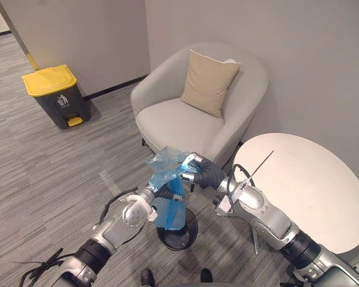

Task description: Gather rubbish on tea table into small bin, then transfer packed bag to large trash can.

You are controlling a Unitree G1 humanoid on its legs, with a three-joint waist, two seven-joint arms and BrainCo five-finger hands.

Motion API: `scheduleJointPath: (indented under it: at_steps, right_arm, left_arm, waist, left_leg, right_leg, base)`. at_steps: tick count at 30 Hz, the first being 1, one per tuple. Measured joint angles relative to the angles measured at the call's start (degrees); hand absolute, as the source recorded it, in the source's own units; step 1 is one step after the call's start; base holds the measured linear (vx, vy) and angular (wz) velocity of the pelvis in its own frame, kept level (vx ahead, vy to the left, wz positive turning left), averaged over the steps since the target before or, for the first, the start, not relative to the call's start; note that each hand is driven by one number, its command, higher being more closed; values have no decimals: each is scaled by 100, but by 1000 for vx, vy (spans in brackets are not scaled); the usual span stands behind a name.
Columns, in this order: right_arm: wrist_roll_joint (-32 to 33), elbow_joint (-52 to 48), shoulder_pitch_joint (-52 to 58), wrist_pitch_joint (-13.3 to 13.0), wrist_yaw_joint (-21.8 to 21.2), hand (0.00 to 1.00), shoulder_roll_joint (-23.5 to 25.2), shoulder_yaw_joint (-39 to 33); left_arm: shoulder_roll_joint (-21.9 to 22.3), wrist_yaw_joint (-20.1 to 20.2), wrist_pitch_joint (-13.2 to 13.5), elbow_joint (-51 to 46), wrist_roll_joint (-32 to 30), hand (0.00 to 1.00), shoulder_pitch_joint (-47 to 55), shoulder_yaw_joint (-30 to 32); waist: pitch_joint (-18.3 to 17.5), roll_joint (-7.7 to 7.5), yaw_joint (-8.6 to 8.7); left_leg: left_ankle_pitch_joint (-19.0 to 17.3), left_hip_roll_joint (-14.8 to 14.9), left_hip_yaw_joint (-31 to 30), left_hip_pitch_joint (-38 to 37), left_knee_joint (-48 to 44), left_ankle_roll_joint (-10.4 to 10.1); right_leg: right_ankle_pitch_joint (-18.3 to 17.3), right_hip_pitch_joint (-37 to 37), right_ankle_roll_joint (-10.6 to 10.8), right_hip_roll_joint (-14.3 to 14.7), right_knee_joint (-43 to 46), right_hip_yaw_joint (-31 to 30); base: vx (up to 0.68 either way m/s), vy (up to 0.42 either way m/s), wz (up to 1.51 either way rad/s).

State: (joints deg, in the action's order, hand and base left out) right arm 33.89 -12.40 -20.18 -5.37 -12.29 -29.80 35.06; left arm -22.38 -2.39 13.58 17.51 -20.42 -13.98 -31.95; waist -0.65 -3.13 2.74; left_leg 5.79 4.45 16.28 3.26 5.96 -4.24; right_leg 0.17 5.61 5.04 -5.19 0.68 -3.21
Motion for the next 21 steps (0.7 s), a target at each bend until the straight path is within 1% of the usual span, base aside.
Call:
scheduleJointPath:
  at_steps: [3,8,11,16,18,19,21]
  right_arm:
    - [114,-34,-4,9,6,100,1,20]
    - [230,-34,-2,15,12,100,54,132]
    - [224,-34,8,18,11,100,122,137]
    - [170,-5,264,18,10,100,448,134]
    - [-36,20,359,17,9,100,513,135]
    - [-80,84,409,-5,4,0,537,134]
    - [-437,271,529,-75,11,0,639,106]
  left_arm:
    - [261,-27,12,304,-93,100,-114,-107]
    - [539,-75,-18,572,-88,100,-112,-132]
    - [576,-73,-33,580,-71,100,-103,-135]
    - [617,-74,-66,575,47,100,-62,-121]
    - [624,-72,-106,574,58,100,-7,-119]
    - [632,-70,-141,574,90,100,30,-119]
    - [630,-68,-190,561,196,100,123,-116]
  waist:
    - [-45,-9,13]
    - [-53,-17,51]
    - [-54,-18,49]
    - [-56,-15,49]
    - [-57,-14,52]
    - [-57,-15,53]
    - [-61,-13,54]
  left_leg:
    - [11,-3,22,43,-1,6]
    - [14,-2,26,46,0,2]
    - [19,-5,25,67,-1,0]
    - [22,-9,-3,67,-1,0]
    - [24,-11,-19,67,0,1]
    - [30,-13,-45,67,0,-1]
    - [37,-13,-98,68,2,-3]
  right_leg:
    - [27,57,5,1,-5,-32]
    - [32,82,5,5,3,-55]
    - [40,119,11,4,13,-57]
    - [40,114,12,1,13,-53]
    - [40,112,12,-1,13,-49]
    - [40,104,13,-3,14,-46]
    - [39,82,14,-4,10,-16]
  base:
    - [-5,-2,-4]
    - [-2,-1,-1]
    - [0,0,0]
    - [0,0,0]
    - [2,-3,2]
    - [3,-6,5]
    - [1,-9,9]
